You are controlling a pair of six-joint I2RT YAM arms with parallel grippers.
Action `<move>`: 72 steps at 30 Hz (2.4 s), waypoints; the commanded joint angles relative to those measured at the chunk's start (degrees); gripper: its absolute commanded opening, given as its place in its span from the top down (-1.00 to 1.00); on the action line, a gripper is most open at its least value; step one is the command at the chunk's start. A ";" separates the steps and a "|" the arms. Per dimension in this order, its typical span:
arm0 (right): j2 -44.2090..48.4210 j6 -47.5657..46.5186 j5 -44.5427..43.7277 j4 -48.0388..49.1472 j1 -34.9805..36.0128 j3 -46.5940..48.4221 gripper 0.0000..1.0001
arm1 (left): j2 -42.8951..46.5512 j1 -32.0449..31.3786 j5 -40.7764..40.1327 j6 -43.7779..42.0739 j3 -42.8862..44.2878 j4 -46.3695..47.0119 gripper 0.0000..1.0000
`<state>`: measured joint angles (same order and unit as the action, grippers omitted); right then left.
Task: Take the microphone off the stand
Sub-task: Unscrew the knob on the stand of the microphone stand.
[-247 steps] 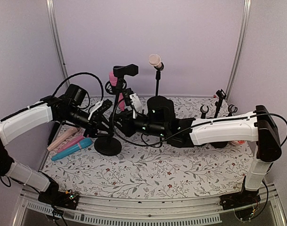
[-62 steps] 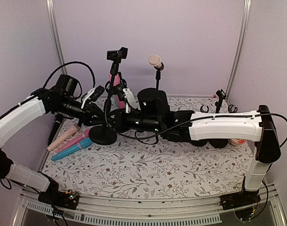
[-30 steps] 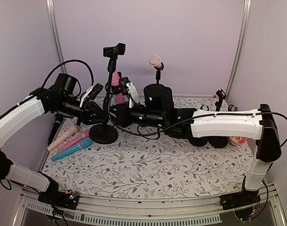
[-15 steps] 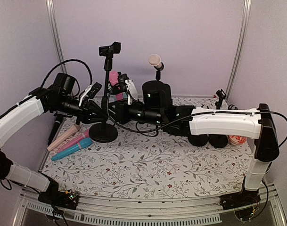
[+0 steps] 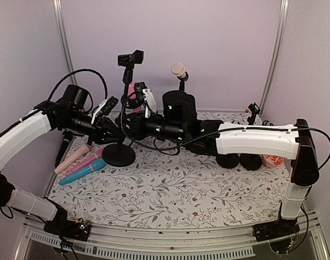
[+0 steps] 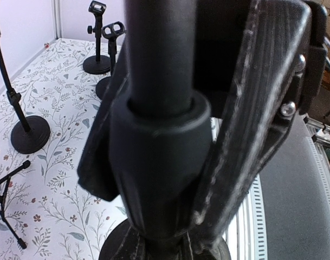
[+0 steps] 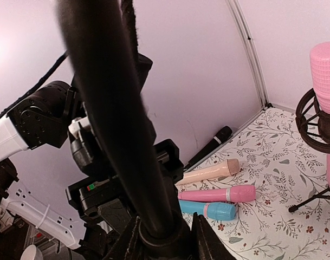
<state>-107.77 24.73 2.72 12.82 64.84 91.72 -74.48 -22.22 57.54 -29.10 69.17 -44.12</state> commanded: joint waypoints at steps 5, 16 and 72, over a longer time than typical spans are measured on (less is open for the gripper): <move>-1.60 0.74 -1.22 0.20 -0.33 2.28 0.59 | 1.29 -0.34 3.15 -0.87 1.03 1.27 1.00; -0.91 2.33 3.49 0.59 -0.43 2.78 1.00 | 1.51 -0.37 4.56 -1.40 1.60 0.62 1.00; -1.08 6.58 -14.91 -9.17 1.96 5.64 -0.20 | 3.02 0.21 -6.30 5.86 -0.35 11.20 1.00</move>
<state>-107.13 30.00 -11.29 5.96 66.65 95.35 -72.10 -22.17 51.48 -23.70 69.19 -36.67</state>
